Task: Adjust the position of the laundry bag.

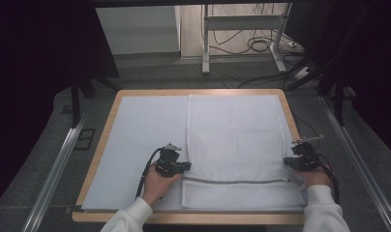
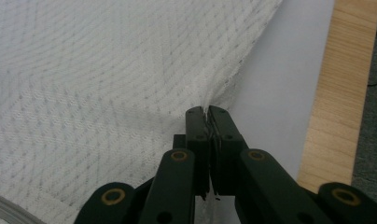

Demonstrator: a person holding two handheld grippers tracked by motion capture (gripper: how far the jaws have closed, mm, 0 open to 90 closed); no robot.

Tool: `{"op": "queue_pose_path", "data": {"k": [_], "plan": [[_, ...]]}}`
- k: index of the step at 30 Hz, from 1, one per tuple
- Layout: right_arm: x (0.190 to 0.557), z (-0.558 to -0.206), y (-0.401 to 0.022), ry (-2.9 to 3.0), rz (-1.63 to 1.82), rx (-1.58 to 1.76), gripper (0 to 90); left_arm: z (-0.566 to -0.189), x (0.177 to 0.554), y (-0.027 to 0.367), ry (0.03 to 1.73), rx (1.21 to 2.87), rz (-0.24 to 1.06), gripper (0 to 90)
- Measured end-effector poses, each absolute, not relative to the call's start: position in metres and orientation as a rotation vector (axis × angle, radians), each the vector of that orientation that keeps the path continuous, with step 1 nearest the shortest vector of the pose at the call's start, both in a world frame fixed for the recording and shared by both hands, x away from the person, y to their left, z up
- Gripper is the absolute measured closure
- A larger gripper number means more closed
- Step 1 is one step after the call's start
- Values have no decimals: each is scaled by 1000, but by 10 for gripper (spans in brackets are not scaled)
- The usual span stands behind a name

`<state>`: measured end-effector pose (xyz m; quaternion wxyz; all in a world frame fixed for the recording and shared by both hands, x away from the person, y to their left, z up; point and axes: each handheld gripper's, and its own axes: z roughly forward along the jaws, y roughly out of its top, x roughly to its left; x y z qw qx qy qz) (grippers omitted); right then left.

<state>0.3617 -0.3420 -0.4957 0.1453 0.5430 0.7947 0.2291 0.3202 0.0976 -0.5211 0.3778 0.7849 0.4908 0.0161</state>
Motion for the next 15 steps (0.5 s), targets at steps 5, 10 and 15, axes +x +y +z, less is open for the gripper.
{"op": "queue_pose_path", "data": {"k": [5,10,15], "plan": [[362,-495,-337,2293,670,1549,867,-520,320,101,1257,2001,45,900],[361,-495,-337,2290,676,1551,867,-519,320,103,1258,2000,50,900],[361,-495,-332,2298,685,1535,867,-518,320,108,1267,1995,58,900]]}}
